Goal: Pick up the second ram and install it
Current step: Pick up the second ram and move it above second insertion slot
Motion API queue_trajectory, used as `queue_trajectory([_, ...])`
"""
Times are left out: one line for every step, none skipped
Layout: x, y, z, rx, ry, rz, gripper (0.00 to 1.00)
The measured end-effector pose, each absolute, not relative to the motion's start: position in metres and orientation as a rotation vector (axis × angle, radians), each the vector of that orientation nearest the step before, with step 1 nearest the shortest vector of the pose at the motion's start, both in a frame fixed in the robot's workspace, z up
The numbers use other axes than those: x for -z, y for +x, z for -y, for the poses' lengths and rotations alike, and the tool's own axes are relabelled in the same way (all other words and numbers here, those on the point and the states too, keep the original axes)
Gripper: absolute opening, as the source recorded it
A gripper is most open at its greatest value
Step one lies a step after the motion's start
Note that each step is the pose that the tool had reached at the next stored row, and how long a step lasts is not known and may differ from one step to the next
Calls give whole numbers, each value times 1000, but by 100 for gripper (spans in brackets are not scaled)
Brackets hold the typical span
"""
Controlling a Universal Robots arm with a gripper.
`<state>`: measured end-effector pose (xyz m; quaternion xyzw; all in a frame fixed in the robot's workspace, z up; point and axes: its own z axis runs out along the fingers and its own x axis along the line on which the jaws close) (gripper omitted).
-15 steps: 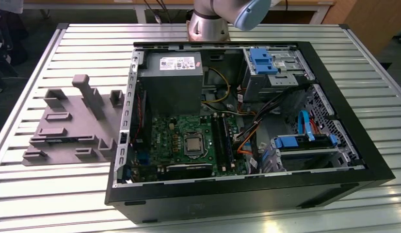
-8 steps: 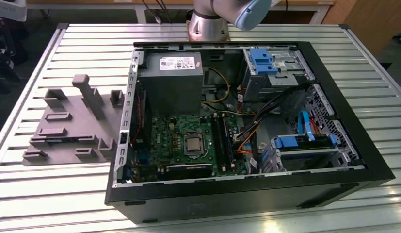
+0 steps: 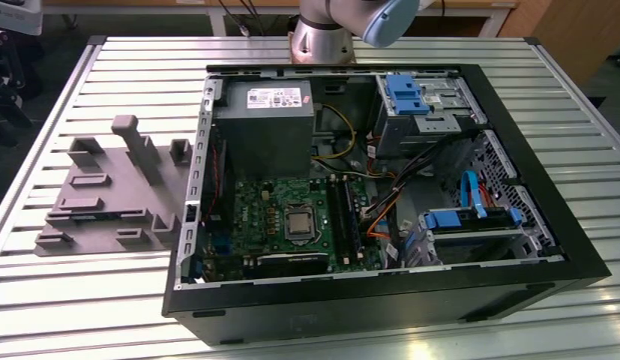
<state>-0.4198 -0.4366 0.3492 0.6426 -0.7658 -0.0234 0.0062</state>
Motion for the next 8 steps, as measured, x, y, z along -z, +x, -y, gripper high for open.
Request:
queue_trajectory([-349,-420,437,73,2011,2396,36])
queue_trajectory([-349,-420,437,73,2011,2396,36])
queue_trajectory([-349,-420,437,73,2011,2396,36])
queue_trajectory([-349,-420,437,73,2011,2396,36])
queue_trajectory([-349,-420,437,73,2011,2396,36])
queue_trajectory([-349,-420,437,73,2011,2396,36])
queue_trajectory([-349,-420,437,73,2011,2396,38])
queue_trajectory([-349,-420,437,73,2011,2396,38])
